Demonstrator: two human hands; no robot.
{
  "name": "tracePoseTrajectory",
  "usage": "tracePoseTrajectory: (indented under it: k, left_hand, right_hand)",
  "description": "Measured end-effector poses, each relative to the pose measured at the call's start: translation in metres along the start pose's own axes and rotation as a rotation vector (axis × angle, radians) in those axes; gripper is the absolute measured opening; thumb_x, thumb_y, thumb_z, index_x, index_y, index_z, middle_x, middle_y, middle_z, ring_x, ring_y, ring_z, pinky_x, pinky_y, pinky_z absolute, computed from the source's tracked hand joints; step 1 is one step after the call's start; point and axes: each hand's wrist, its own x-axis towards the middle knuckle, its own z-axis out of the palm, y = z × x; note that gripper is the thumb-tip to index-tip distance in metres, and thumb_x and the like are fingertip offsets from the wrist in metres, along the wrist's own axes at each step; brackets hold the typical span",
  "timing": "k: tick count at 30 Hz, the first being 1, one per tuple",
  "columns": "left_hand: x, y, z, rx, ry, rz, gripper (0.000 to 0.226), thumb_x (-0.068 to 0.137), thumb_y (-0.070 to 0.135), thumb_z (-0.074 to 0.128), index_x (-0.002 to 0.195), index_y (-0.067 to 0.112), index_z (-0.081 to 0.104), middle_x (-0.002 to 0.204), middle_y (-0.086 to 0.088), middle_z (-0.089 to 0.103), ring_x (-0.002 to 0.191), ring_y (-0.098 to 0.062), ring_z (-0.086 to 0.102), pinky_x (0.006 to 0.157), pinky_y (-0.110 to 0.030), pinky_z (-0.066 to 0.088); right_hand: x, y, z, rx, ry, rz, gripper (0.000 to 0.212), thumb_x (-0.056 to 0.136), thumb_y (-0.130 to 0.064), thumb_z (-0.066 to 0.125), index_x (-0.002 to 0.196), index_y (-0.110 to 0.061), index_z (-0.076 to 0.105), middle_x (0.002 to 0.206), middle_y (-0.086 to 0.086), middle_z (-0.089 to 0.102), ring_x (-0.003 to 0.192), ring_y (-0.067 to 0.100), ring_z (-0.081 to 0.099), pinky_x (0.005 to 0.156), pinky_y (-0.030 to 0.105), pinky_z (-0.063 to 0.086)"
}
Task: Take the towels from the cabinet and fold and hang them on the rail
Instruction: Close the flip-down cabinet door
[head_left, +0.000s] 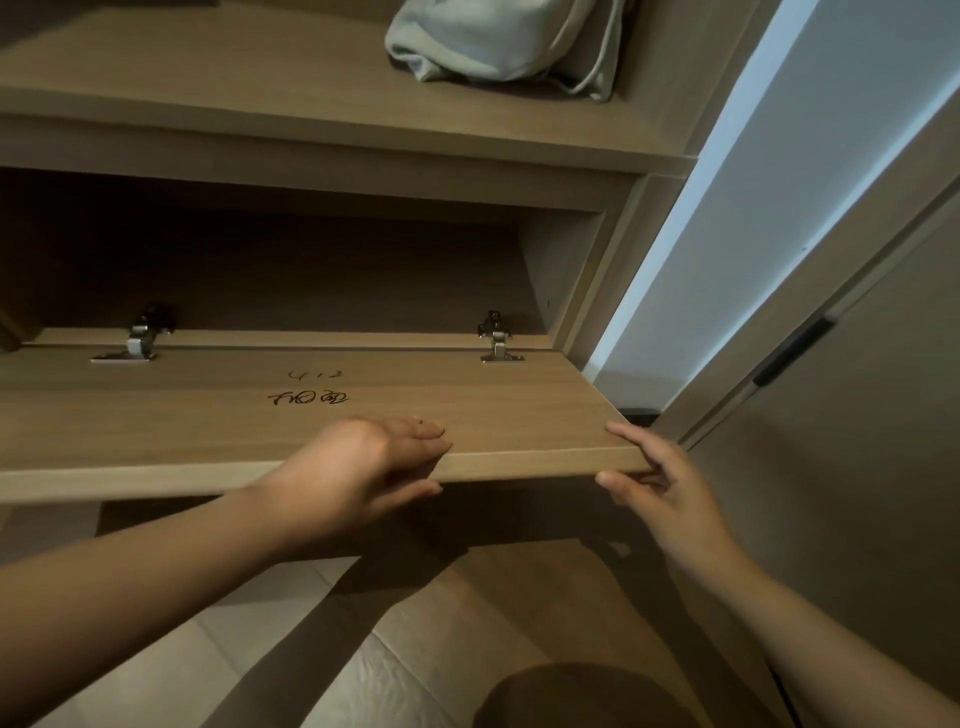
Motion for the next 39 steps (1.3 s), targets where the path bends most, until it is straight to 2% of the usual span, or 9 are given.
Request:
tracePoseTrajectory:
  k: [7, 9, 13, 17, 20, 23, 26, 29, 39]
  left_hand:
    - [0.03, 0.006, -0.062, -0.051, 0.302, -0.039, 0.038, 0.083, 0.036, 0.058, 0.117, 0.02, 0.068, 0.111, 0.003, 0.07, 0.101, -0.007, 0.066, 0.085, -0.028, 0.057]
    - [0.04, 0.004, -0.074, -0.013, 0.383, -0.054, 0.032, 0.083, 0.033, 0.061, 0.111, 0.02, 0.071, 0.11, 0.002, 0.07, 0.102, -0.01, 0.063, 0.084, -0.032, 0.057]
    - [0.062, -0.001, -0.093, 0.179, 0.49, -0.142, 0.021, 0.078, 0.031, 0.073, 0.098, 0.024, 0.076, 0.131, 0.0, 0.059, 0.132, -0.024, 0.041, 0.103, -0.045, 0.042]
    - [0.08, -0.01, -0.113, 0.281, 0.537, -0.188, 0.066, 0.072, 0.037, 0.081, 0.132, 0.019, 0.059, 0.154, -0.011, 0.033, 0.144, -0.031, 0.024, 0.115, -0.054, 0.025]
    - [0.095, -0.017, -0.125, 0.383, 0.49, -0.258, 0.093, 0.073, 0.046, 0.079, 0.15, 0.02, 0.034, 0.161, -0.01, 0.016, 0.149, -0.03, 0.009, 0.119, -0.056, 0.01]
    - [0.111, -0.027, -0.136, 0.37, 0.418, -0.355, 0.102, 0.075, 0.055, 0.073, 0.155, 0.024, 0.016, 0.163, -0.005, 0.009, 0.15, -0.027, 0.003, 0.119, -0.057, 0.002]
    - [0.124, -0.034, -0.143, 0.389, 0.391, -0.377, 0.097, 0.078, 0.056, 0.07, 0.154, 0.025, 0.017, 0.161, -0.002, 0.019, 0.149, -0.025, 0.013, 0.118, -0.058, 0.004]
    - [0.131, -0.039, -0.144, 0.424, 0.415, -0.373, 0.089, 0.079, 0.056, 0.068, 0.152, 0.027, 0.026, 0.157, -0.001, 0.029, 0.145, -0.025, 0.024, 0.118, -0.056, 0.012]
    - [0.139, -0.048, -0.132, 0.45, 0.592, -0.373, 0.073, 0.077, 0.042, 0.076, 0.142, 0.023, 0.048, 0.136, -0.008, 0.051, 0.12, -0.033, 0.047, 0.106, -0.051, 0.028]
  right_hand:
    - [0.054, -0.051, -0.016, -0.084, 0.223, -0.143, 0.041, 0.078, -0.062, 0.055, 0.117, -0.047, 0.056, 0.107, -0.028, 0.059, 0.1, -0.009, 0.055, 0.07, 0.009, 0.048]
    - [0.07, -0.064, -0.019, -0.069, 0.297, -0.137, 0.047, 0.076, -0.06, 0.058, 0.119, -0.041, 0.06, 0.104, -0.024, 0.064, 0.096, -0.002, 0.061, 0.076, 0.018, 0.054]
    - [0.094, -0.083, -0.02, -0.034, 0.425, -0.12, 0.05, 0.078, -0.05, 0.068, 0.122, -0.026, 0.063, 0.096, -0.004, 0.072, 0.085, 0.015, 0.069, 0.078, 0.041, 0.061]
    - [0.112, -0.103, -0.03, -0.214, 0.472, -0.141, 0.05, 0.08, -0.046, 0.07, 0.124, -0.027, 0.056, 0.076, -0.007, 0.067, 0.071, 0.01, 0.067, 0.071, 0.037, 0.06]
    - [0.13, -0.12, -0.041, -0.702, 0.537, -0.341, 0.063, 0.078, -0.044, 0.074, 0.132, -0.021, 0.054, 0.089, -0.001, 0.062, 0.079, 0.019, 0.06, 0.063, 0.034, 0.052]
    - [0.151, -0.135, -0.045, -0.938, 0.525, -0.487, 0.084, 0.075, -0.029, 0.082, 0.146, -0.016, 0.04, 0.124, 0.013, 0.051, 0.113, 0.031, 0.051, 0.082, 0.042, 0.052]
    - [0.173, -0.146, -0.05, -0.947, 0.385, -0.564, 0.097, 0.075, -0.02, 0.08, 0.153, -0.013, 0.024, 0.155, 0.013, 0.031, 0.145, 0.03, 0.025, 0.118, 0.047, 0.024]
    - [0.188, -0.148, -0.056, -1.002, 0.315, -0.545, 0.088, 0.078, -0.025, 0.079, 0.151, -0.015, 0.031, 0.153, 0.009, 0.038, 0.144, 0.028, 0.03, 0.119, 0.043, 0.011]
    - [0.207, -0.139, -0.044, -0.872, 0.528, -0.556, 0.061, 0.075, -0.029, 0.08, 0.129, -0.013, 0.057, 0.124, 0.008, 0.059, 0.117, 0.028, 0.054, 0.119, 0.052, 0.019]
